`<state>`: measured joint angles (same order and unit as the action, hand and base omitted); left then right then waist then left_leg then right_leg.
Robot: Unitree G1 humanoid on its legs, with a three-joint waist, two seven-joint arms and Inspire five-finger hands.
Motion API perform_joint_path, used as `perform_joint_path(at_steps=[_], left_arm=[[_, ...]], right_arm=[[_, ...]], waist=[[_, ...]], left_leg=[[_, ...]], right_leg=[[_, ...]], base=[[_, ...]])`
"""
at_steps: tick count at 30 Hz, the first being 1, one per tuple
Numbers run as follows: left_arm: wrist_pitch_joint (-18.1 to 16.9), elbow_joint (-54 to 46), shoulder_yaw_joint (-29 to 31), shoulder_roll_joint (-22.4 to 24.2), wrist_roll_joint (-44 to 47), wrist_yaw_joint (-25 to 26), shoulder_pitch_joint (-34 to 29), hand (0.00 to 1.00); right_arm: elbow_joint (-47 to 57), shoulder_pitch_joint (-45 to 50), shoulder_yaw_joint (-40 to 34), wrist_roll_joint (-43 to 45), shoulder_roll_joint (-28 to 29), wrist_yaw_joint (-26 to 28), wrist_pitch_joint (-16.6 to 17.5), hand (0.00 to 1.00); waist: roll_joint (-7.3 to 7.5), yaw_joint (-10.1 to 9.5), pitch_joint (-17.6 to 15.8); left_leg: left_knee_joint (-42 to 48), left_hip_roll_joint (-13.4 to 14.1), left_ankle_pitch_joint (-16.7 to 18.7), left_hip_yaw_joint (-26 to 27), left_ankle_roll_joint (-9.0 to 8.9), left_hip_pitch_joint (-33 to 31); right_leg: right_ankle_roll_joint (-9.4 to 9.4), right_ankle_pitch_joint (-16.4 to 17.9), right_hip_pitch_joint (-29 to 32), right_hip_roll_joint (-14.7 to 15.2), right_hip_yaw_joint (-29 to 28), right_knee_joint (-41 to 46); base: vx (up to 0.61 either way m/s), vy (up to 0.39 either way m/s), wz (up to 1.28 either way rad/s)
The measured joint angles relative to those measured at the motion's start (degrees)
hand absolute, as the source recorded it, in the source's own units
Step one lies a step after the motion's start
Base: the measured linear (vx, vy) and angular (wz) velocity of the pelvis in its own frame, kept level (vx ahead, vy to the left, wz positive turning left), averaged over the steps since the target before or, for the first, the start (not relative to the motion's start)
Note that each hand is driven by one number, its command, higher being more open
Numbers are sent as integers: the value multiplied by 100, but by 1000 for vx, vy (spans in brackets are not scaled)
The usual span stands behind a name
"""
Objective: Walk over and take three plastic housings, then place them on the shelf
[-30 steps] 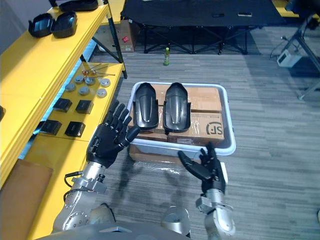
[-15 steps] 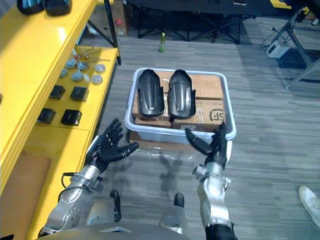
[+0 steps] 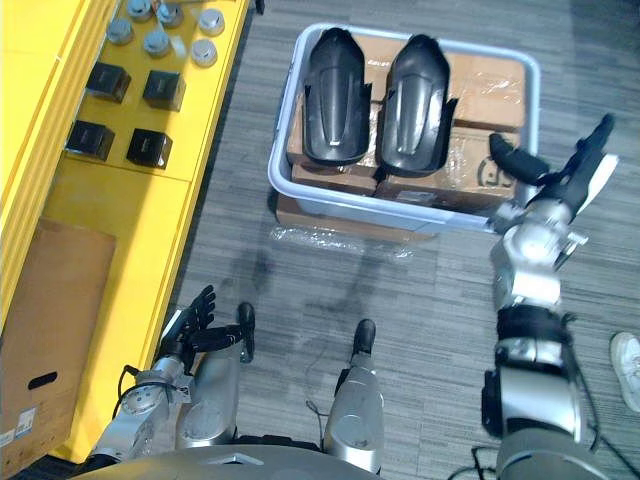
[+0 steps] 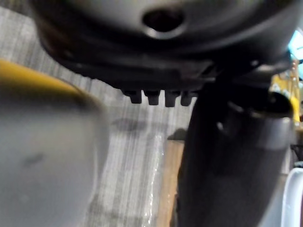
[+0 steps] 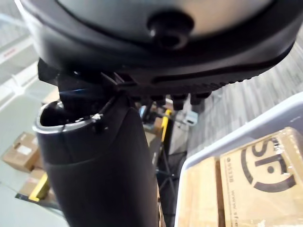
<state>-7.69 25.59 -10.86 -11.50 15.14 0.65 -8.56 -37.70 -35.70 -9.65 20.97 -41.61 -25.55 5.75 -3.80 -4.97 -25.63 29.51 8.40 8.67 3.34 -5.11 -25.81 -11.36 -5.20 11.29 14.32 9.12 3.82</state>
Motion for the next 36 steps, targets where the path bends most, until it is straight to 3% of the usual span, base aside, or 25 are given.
perform_joint_path(at_steps=[5,6,14,20,27,30,33,36], left_arm=[[-138,350,-9,115,12,-15,15,100],[-216,394,-14,191,100,-32,48,100],[-504,702,-275,257,431,-96,253,100],[-608,828,-400,268,765,-114,305,100],[-616,1095,-510,397,966,-124,417,100],[-722,1104,-509,432,1031,-133,424,100],[-743,1113,-507,434,1026,-132,424,100],[-784,1130,-475,435,1019,-126,423,100]], right_arm=[[-522,-725,254,26,-675,-4,-228,100],[-870,-1079,385,25,-927,-18,-405,100],[-1903,-1905,1024,25,-1569,17,-1012,100],[-2166,-2130,1325,29,-1865,100,-1331,100],[-2246,-2282,1716,20,-1956,120,-1392,100],[-2246,-2296,1770,12,-1956,116,-1411,100],[-2242,-2310,1803,11,-1957,30,-1369,100],[-2121,-2361,1779,0,-1977,-304,-1036,100]], waist=[[-252,-135,-177],[-377,-148,-284],[-660,-292,-373],[-742,-445,-319],[-975,-629,-158],[-985,-749,-151],[-987,-749,-150],[-984,-734,-151]], left_leg=[[33,-31,-30,-84,31,-192],[32,-88,-49,-125,48,-209],[136,-181,-90,-175,88,-617],[202,-202,-100,-210,91,-831],[348,-300,-64,-390,45,-1132],[375,-303,-68,-440,47,-1184],[412,-302,-80,-507,68,-1179],[449,-293,-80,-516,68,-1148]], right_leg=[[0,1,246,32,167,247],[2,6,270,81,214,321],[-1,7,650,174,317,411],[-7,12,897,200,317,529],[-34,86,1123,273,415,736],[-20,164,1208,279,433,890],[-8,226,1197,276,484,1000],[20,265,1199,277,483,1106]], base=[[-29,6,9],[-39,19,15],[-26,4,3],[0,0,0],[-29,-12,8],[-27,-38,6],[-1,-36,9],[1,-25,2]])
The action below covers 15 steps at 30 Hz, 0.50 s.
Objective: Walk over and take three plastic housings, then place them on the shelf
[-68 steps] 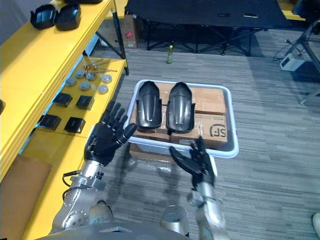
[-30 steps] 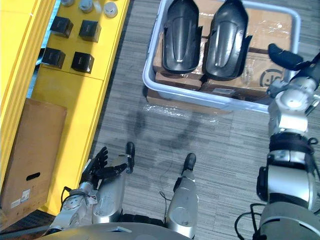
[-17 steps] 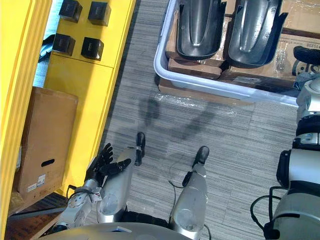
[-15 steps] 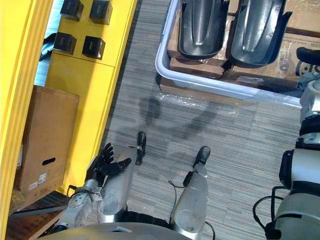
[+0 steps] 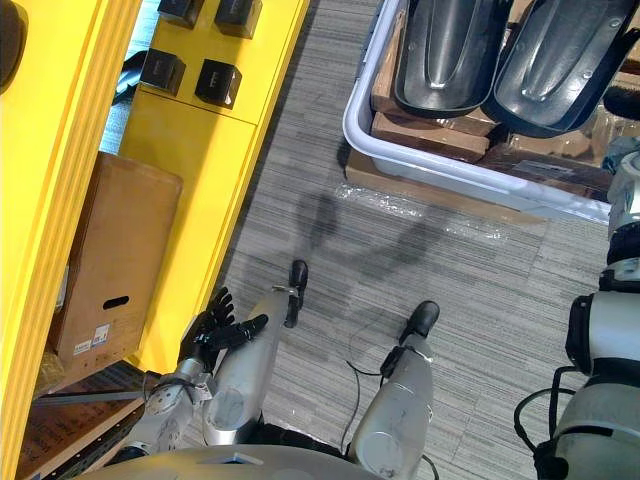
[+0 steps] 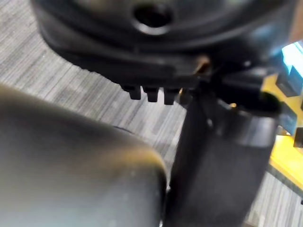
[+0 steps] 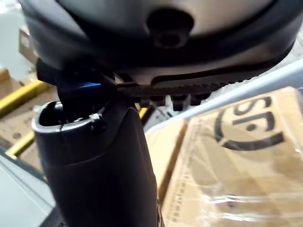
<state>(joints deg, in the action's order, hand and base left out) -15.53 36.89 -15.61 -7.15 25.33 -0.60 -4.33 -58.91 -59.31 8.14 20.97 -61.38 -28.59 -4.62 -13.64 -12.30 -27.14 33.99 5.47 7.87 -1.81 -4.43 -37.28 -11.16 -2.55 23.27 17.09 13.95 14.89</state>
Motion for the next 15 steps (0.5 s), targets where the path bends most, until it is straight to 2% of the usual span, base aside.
perform_joint_path(at_steps=[7,12,15], left_arm=[[-45,85,41,16,-54,-14,-15,100],[-44,128,78,18,-125,-19,-24,100],[-40,153,82,16,-124,-15,-28,100]], right_arm=[[659,-63,-79,-265,-303,-484,655,100],[793,-177,-63,-261,-304,-550,682,100],[770,-338,34,-258,-302,-467,598,100]], waist=[[18,106,-13],[57,164,-40],[81,175,-56]], left_leg=[[-55,23,72,47,-47,409],[-266,22,30,81,-85,712],[-474,19,-120,91,-71,854]], right_leg=[[17,52,-375,-2,-3,-5],[20,69,-567,3,-10,-65],[25,71,-622,0,8,-110]], base=[[-27,-8,-3],[-31,-11,-3],[10,-26,1]])
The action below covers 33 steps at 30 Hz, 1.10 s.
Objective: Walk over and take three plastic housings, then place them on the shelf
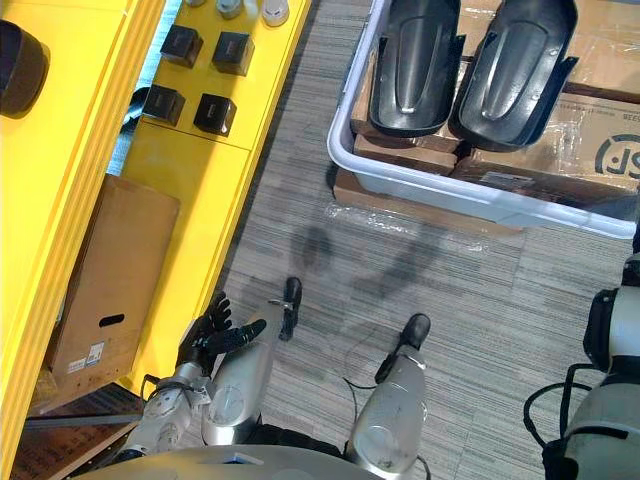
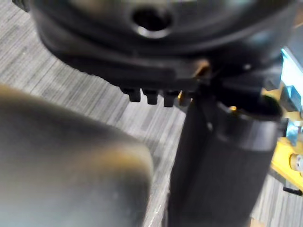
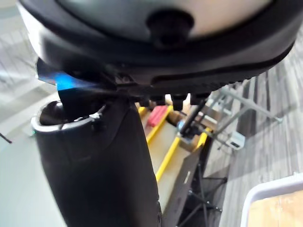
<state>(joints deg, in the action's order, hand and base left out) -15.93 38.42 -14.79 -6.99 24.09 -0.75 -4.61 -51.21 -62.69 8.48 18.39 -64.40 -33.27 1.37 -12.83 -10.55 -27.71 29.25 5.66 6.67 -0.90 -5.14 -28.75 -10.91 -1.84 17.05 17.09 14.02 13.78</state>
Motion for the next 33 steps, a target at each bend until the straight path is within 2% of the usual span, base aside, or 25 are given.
perform_joint_path(at_steps=[4,9,12,14,16,21,25,27,28,33], left_arm=[[-2,42,1,-12,1,2,1,100],[-42,26,-1,-23,30,1,6,100],[-55,22,1,-24,74,-10,30,100],[-49,23,-3,-28,83,-10,74,100],[-52,23,0,-40,113,-10,85,100],[-28,30,-3,-65,285,0,108,100],[27,108,-3,-88,369,26,206,100],[96,114,-3,-97,472,48,206,100],[110,130,-3,-104,483,63,207,100],[110,154,-5,-115,483,68,207,100]], right_arm=[[-197,-251,258,-11,158,257,-336,100],[-531,-315,467,-10,445,426,-560,100],[-580,-315,670,-15,467,635,-625,100],[-753,-315,728,-14,467,825,-775,100],[-877,-315,799,-11,467,923,-915,100],[-1337,-223,763,-3,469,1003,-1372,100],[-1434,55,390,40,469,1214,-1764,100],[-1435,133,258,54,470,1323,-1833,100],[-1435,128,215,32,464,1433,-1887,0],[-1481,127,210,-246,376,1671,-2003,0]], waist=[[43,14,-30],[67,-43,-46],[66,-114,-46],[65,-204,-45],[64,-214,-44],[60,-272,-42],[54,-330,-38],[53,-331,-37],[50,-329,-35],[45,-339,-32]], left_leg=[[-126,3,-86,-32,-8,28],[-142,-11,-97,-95,-8,-36],[-130,-18,-106,-123,-7,-170],[-121,-19,-106,-126,-7,-237],[-54,-21,-96,-149,-2,-330],[181,-24,14,-201,18,-509],[347,-20,95,-207,39,-683],[370,-22,102,-200,47,-699],[374,-19,109,-199,48,-694],[368,-16,112,-195,50,-688]], right_leg=[[14,8,1,-18,36,-3],[23,13,10,-18,114,-21],[23,13,119,-17,137,-18],[23,13,186,-18,144,1],[23,13,228,-22,176,13],[14,30,308,-21,203,108],[7,43,400,-22,204,121],[3,40,412,-19,193,125],[3,40,405,-20,190,129],[-18,56,408,-16,184,149]], base=[[24,-24,4],[7,5,7],[7,5,4],[9,2,2],[24,9,6],[5,8,1],[-8,6,0],[0,0,0],[0,0,0],[0,0,0]])
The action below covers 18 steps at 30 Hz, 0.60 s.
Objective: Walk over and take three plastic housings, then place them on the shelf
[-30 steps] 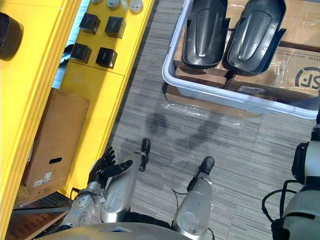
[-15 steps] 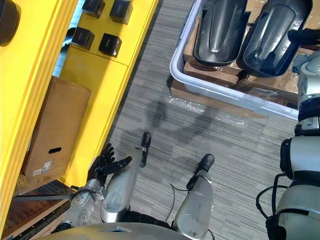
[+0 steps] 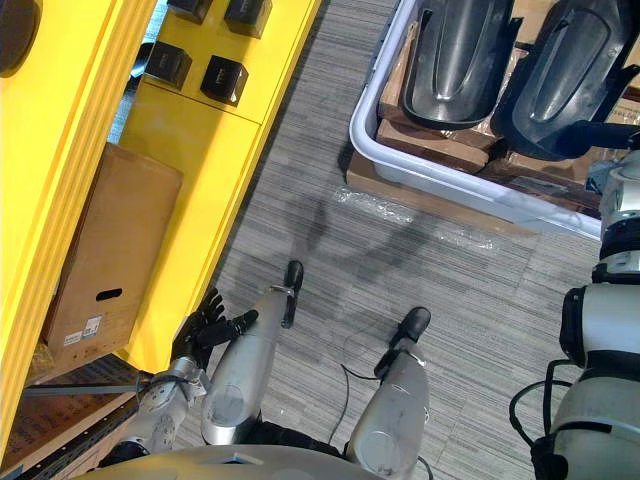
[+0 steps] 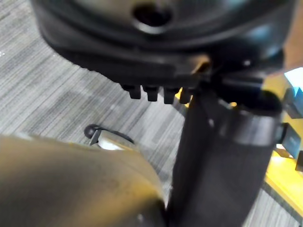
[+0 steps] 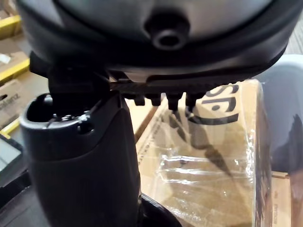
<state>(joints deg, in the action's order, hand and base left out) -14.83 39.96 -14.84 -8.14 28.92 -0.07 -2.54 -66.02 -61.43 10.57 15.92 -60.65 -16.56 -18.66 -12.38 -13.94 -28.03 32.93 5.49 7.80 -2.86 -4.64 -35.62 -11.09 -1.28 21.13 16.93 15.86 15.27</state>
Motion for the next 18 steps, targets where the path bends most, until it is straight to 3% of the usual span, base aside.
perform_joint_path(at_steps=[6,9,18], left_arm=[[6,24,-5,-12,0,66,0,100],[28,37,-14,-15,-1,86,0,100],[103,7,-35,-17,-1,133,1,100]], right_arm=[[-187,-12,1,-226,-234,1,-74,0],[-302,-2,-102,-193,-208,136,-239,0],[-356,6,-344,-103,-32,-20,-289,0]], waist=[[-7,-3,5],[-19,11,13],[-23,34,16]], left_leg=[[-20,9,0,17,-2,3],[-10,13,0,39,-2,17],[51,30,8,70,2,99]], right_leg=[[-21,46,65,10,-34,80],[-22,47,71,12,-51,80],[-14,52,10,14,-81,145]], base=[[2,-6,-1],[11,-9,-2],[0,0,0]])
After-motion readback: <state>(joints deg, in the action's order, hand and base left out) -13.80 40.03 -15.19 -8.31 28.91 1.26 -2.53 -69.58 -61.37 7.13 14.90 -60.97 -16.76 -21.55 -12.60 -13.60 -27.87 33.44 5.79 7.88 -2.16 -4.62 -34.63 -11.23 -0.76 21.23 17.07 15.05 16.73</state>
